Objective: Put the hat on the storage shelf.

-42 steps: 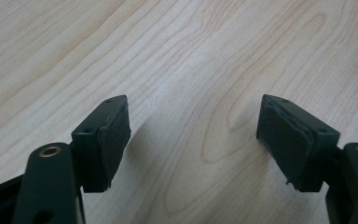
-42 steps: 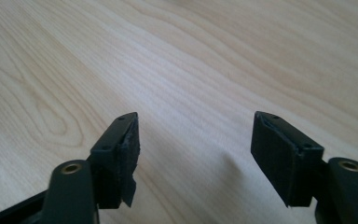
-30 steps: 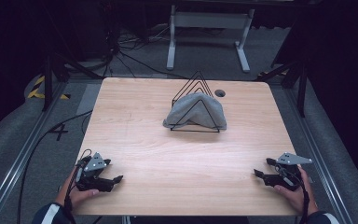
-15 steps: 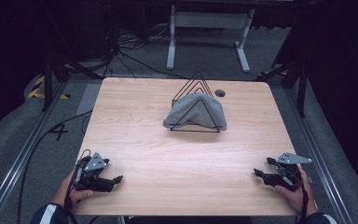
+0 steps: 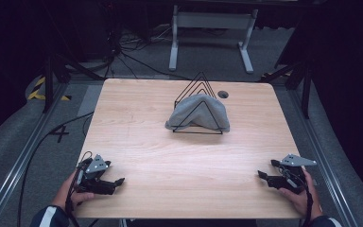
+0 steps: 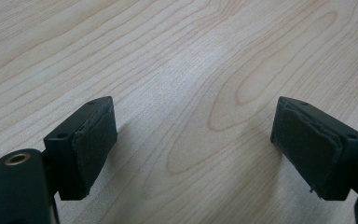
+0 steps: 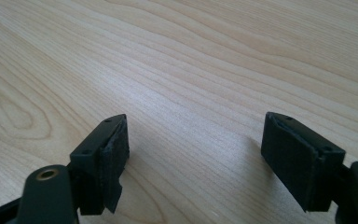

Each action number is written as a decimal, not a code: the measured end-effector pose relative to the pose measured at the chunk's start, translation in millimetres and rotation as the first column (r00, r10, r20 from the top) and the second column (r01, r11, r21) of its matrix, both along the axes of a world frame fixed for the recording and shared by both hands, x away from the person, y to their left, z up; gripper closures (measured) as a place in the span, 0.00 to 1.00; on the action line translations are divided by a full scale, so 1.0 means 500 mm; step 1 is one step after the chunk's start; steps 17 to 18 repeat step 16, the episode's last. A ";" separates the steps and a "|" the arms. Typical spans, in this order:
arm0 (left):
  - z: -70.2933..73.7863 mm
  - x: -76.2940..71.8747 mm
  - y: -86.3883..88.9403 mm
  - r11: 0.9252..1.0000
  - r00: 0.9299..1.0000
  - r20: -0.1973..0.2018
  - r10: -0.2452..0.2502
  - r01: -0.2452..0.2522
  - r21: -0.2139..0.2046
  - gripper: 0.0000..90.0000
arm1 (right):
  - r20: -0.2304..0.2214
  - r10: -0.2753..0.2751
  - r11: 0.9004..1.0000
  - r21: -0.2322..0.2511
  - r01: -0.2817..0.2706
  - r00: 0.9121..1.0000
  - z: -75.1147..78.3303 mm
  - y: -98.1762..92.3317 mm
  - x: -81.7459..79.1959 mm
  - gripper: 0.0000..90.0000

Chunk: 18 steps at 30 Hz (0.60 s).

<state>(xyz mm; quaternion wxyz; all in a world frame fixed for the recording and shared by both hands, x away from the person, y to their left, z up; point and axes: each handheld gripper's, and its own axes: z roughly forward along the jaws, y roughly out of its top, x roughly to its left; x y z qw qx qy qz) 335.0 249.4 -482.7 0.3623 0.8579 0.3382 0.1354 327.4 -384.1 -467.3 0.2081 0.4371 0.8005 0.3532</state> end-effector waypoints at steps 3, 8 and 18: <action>0.000 0.000 0.000 1.000 1.000 0.000 0.000 0.000 0.000 0.16 | 0.000 0.000 1.000 -0.001 0.000 1.000 0.000 0.000 0.000 0.26; 0.001 0.000 0.000 1.000 1.000 -0.003 0.002 -0.002 0.003 0.16 | 0.000 -0.003 1.000 -0.001 0.003 1.000 0.000 0.000 -0.001 0.26; 0.001 0.001 0.000 1.000 1.000 -0.001 0.001 -0.001 0.008 0.16 | 0.001 -0.004 1.000 -0.001 0.004 1.000 0.000 -0.001 -0.001 0.26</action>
